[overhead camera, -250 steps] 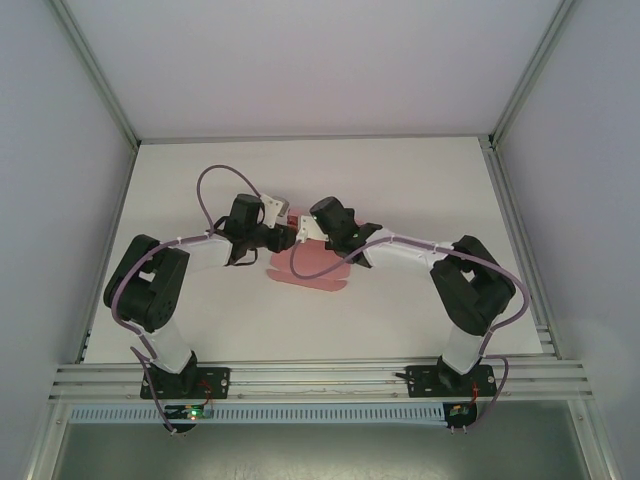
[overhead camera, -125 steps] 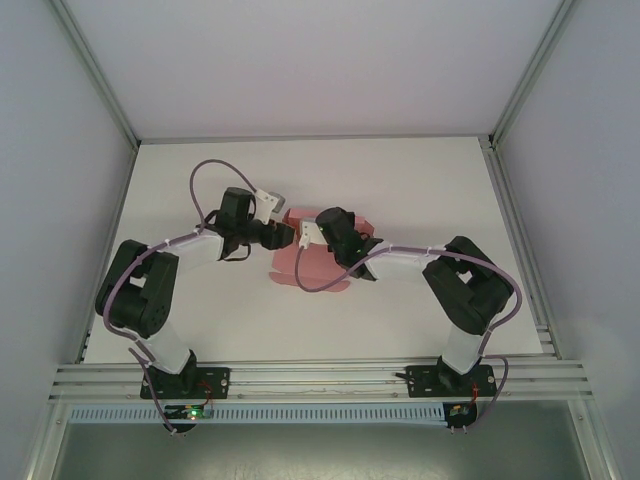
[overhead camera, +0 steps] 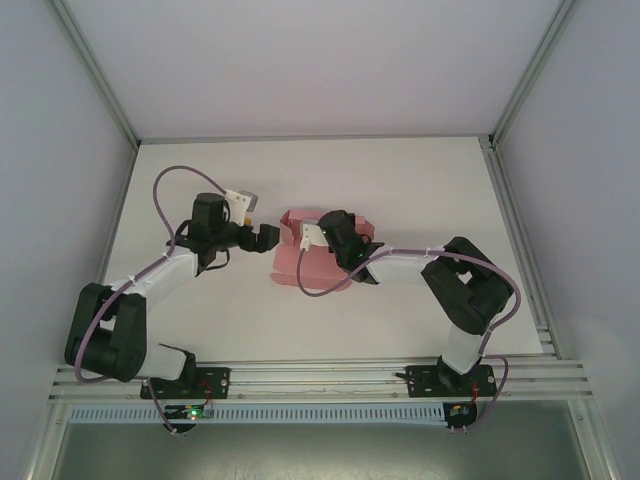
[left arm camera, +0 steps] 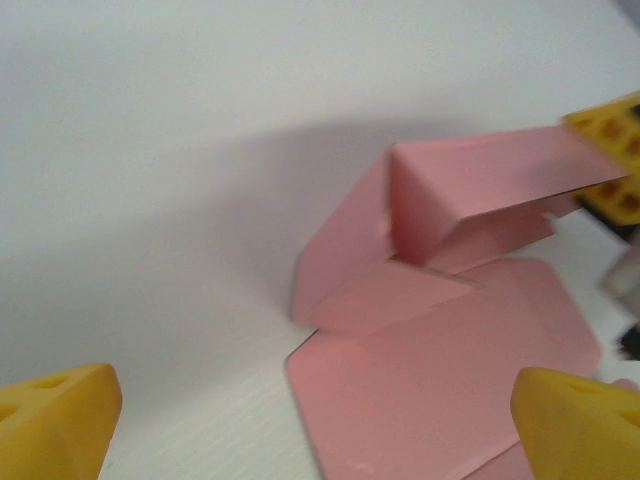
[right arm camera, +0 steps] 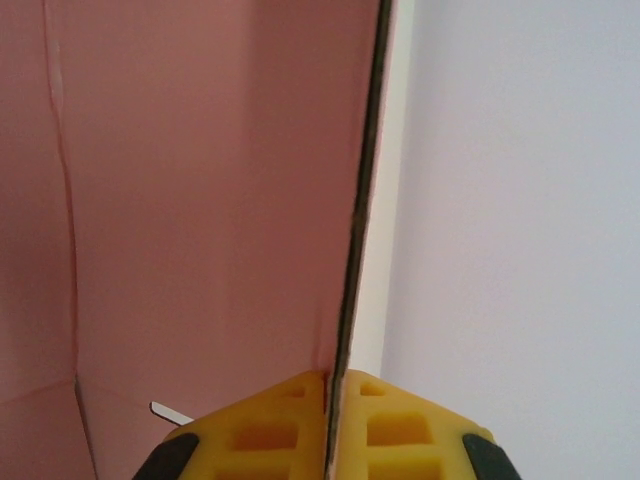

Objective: Assemble paper box

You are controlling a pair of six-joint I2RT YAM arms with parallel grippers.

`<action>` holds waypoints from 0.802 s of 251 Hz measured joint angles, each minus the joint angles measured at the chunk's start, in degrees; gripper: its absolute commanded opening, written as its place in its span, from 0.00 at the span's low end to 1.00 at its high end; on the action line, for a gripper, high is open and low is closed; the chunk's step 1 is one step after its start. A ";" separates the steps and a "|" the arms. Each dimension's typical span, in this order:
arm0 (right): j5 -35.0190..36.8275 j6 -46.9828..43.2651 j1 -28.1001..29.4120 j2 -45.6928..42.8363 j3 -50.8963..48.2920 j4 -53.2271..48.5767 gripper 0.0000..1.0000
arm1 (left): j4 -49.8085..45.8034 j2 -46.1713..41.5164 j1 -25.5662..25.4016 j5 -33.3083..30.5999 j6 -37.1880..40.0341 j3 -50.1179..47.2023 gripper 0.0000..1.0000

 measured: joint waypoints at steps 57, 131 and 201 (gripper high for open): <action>-2.64 -0.04 -0.74 -0.76 0.35 -2.19 0.00 | -2.62 9.86 0.07 6.16 -0.09 5.11 0.81; -4.24 -0.04 -1.49 -0.76 1.31 -3.85 0.00 | 1.49 16.13 -1.16 10.10 0.57 5.14 0.52; -4.02 -0.02 -1.68 -0.76 1.88 -5.07 0.00 | 3.08 19.19 -2.97 8.33 5.18 10.58 0.56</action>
